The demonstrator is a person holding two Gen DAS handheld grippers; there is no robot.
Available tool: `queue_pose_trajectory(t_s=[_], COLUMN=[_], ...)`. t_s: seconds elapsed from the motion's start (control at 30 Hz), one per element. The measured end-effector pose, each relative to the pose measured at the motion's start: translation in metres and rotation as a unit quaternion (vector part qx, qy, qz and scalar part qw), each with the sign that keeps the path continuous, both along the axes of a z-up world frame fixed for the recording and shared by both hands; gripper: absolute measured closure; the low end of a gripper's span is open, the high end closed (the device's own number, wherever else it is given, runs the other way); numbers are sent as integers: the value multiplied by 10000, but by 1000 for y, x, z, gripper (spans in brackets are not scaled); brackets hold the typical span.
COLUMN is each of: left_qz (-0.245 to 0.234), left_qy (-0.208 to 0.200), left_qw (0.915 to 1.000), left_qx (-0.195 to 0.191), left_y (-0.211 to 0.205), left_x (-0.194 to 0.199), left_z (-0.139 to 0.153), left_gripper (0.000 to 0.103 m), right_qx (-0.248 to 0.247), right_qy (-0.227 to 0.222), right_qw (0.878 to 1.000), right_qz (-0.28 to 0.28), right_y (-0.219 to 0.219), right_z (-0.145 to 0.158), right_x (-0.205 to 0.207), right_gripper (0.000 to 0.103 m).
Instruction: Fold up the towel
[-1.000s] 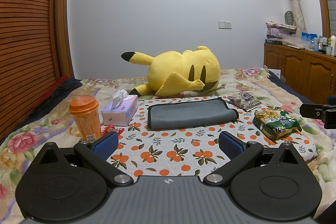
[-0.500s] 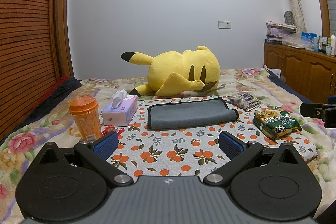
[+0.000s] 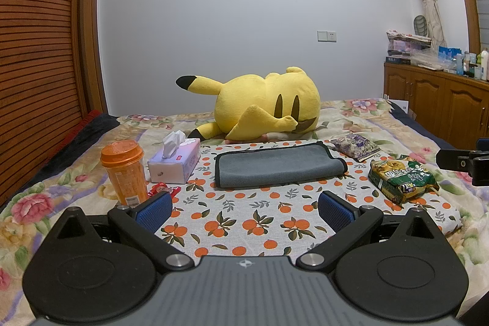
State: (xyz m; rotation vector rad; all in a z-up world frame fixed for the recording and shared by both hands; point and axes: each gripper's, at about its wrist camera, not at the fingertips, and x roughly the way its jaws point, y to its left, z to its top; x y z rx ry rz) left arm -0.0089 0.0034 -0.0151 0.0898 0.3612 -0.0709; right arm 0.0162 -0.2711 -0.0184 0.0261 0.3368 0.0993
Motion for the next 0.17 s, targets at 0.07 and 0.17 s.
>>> queue_pose_trajectory(t_s=[0.07,0.17], left_qz=[2,3], left_qy=[-2,0], left_qw=[10000,10000], left_qx=[3,0], left_y=[0,0], left_x=[0,0], left_z=[0,0], left_gripper=[0,0], right_qx=[-1,-1], right_qy=[-1,-1], right_qw=[10000,10000], right_qz=[1,0], right_y=[0,0], right_z=[0,0], right_x=[0,0], right_gripper=[0,0])
